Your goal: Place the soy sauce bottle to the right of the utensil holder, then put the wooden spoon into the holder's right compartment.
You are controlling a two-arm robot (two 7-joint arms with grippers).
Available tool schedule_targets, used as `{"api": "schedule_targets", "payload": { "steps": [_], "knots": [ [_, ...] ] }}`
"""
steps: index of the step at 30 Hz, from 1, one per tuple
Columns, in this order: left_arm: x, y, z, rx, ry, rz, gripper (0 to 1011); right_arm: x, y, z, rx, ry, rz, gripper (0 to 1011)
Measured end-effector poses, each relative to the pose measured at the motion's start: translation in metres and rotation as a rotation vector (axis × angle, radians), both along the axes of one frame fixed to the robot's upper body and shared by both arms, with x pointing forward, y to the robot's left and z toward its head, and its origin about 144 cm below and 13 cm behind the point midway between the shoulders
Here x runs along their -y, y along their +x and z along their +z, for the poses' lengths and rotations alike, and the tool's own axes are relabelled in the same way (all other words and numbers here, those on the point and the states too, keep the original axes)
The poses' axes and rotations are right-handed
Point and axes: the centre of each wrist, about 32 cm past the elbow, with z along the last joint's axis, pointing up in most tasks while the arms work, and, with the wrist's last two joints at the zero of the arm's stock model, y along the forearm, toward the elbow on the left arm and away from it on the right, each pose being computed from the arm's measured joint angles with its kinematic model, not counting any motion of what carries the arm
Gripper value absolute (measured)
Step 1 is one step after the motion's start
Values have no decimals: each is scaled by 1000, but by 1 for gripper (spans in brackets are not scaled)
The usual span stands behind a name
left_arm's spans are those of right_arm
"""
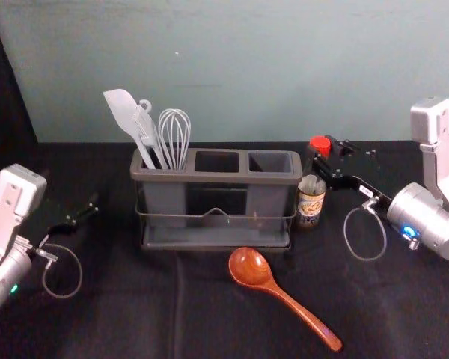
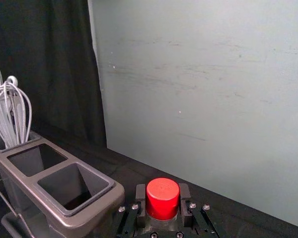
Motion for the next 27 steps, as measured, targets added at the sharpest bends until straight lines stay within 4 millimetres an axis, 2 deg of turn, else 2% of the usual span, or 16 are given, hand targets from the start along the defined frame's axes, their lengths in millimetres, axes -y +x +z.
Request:
{"api": "schedule_targets", "payload": {
  "steps": [27],
  "knots": [
    [0,0,0,0,0,0,1012,2,-7,1,59,10,-2,392]
  ]
}}
